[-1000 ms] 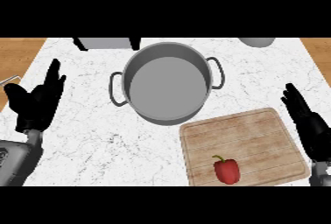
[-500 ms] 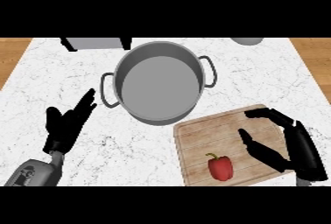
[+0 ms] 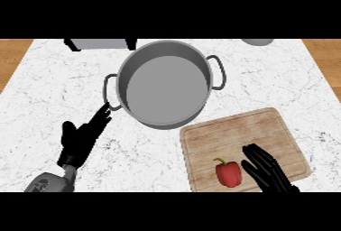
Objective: Pick the bell pepper from the cutting board and place it in the pot
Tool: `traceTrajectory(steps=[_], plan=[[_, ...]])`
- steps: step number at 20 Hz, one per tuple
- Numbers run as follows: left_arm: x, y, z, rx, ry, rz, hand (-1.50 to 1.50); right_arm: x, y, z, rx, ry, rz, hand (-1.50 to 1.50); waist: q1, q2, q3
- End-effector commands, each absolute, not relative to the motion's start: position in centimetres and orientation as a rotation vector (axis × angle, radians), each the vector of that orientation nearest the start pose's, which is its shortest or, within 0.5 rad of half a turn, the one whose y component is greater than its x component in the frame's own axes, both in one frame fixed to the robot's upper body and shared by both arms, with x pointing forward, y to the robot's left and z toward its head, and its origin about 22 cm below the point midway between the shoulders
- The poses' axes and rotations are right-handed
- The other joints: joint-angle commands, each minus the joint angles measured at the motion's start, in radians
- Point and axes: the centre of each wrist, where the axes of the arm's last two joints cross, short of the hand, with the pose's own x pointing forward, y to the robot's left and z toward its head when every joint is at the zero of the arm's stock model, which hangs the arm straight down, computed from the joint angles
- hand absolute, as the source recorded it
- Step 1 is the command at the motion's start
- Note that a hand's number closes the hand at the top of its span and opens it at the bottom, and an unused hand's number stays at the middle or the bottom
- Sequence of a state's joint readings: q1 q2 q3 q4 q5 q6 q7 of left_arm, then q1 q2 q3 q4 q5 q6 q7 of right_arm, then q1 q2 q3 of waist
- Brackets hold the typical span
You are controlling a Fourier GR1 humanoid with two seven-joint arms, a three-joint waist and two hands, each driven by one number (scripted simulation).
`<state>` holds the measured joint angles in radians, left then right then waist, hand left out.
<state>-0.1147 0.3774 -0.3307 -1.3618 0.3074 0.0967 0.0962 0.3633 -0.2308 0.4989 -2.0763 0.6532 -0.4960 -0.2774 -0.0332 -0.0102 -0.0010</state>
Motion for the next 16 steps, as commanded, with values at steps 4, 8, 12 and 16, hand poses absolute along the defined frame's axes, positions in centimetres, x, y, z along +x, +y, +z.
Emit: traceTrajectory(steps=[4,8,12,16], plan=[[25.7,24.6,-1.9,-0.049,-1.283,-0.261,0.0,8.1,-17.6,8.6,-0.655,-1.833,0.598,-1.5,0.009,0.007,-0.004],[24.5,24.3,-2.6,-0.063,-1.274,-0.268,0.0,9.6,-14.9,8.9,-0.594,-1.725,0.558,-1.5,0.036,0.011,-0.001],[26.4,23.0,-1.7,-0.063,-1.283,-0.3,0.0,11.5,-13.5,9.4,-0.55,-1.59,0.551,-1.5,0.038,0.015,0.0],[26.7,24.0,-1.9,-0.066,-1.29,-0.281,0.0,12.5,-14.4,7.5,-0.539,-1.383,0.734,-1.5,0.041,0.017,0.0]])
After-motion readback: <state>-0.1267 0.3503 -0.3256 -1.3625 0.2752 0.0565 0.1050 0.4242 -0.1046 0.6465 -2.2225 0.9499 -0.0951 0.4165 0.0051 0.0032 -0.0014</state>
